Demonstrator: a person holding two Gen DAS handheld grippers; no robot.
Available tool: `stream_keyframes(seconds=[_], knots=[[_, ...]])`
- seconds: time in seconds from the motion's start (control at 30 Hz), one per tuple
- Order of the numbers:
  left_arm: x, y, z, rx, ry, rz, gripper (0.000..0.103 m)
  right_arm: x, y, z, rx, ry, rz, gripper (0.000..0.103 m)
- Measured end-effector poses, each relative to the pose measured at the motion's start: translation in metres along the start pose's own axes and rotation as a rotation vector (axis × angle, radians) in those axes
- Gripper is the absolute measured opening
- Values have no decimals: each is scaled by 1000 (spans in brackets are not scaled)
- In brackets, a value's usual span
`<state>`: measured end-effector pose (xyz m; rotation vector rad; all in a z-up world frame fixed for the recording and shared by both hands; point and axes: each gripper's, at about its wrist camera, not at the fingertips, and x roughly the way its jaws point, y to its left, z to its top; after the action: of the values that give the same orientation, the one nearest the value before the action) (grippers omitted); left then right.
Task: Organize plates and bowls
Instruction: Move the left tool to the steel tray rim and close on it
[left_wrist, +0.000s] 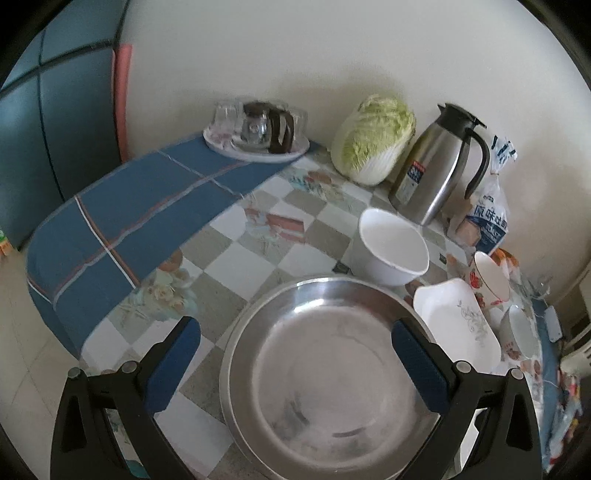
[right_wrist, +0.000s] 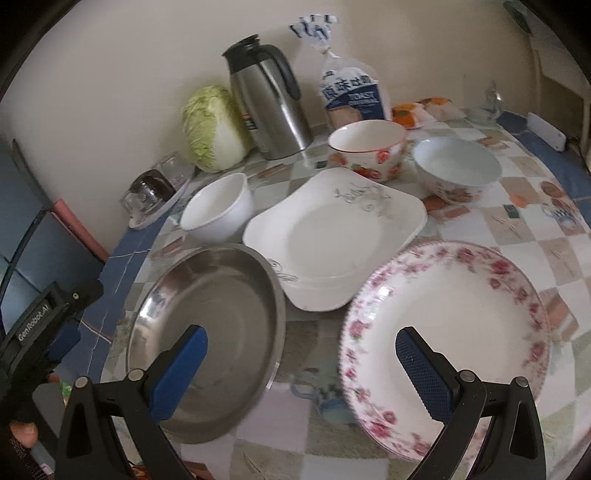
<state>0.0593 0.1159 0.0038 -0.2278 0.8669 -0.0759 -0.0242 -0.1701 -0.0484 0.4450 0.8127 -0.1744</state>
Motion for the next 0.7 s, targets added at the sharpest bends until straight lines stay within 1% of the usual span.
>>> stream_keyframes(seconds=[0.07, 0.2, 0.27, 0.33, 0.4, 0.43, 0.5, 0.53, 0.57, 0.6, 0.63, 0.7], knots=[[6, 4, 0, 0, 23, -2, 103, 4, 4, 1, -15, 0, -3, 103], [18, 8, 0, 8, 73, 23, 103, 13, 8, 1, -7, 45, 36, 103], [24, 11, 0, -5, 93, 25, 103, 16, 10, 1, -6, 61, 48, 103], [30, 14, -1, -11, 109, 35, 103, 19, 12, -1, -7, 73, 60, 99], [36, 16, -2, -9, 127, 49, 103, 21, 14, -2, 0, 84, 83, 84], [39, 16, -3, -12, 139, 55, 102, 22, 14, -3, 0, 90, 96, 82], [43, 19, -3, -27, 154, 55, 95, 26, 15, -4, -2, 101, 120, 72], [45, 19, -3, -30, 161, 61, 87, 27, 15, -4, 1, 108, 126, 69], [48, 20, -4, -32, 170, 69, 80, 29, 15, -4, 6, 117, 132, 62], [51, 21, -4, -35, 183, 75, 75, 31, 14, -5, 10, 125, 131, 57], [54, 22, -5, -39, 194, 76, 75, 32, 14, -5, 14, 130, 123, 53], [59, 24, -7, -52, 217, 67, 74, 34, 12, -5, 17, 134, 106, 41]])
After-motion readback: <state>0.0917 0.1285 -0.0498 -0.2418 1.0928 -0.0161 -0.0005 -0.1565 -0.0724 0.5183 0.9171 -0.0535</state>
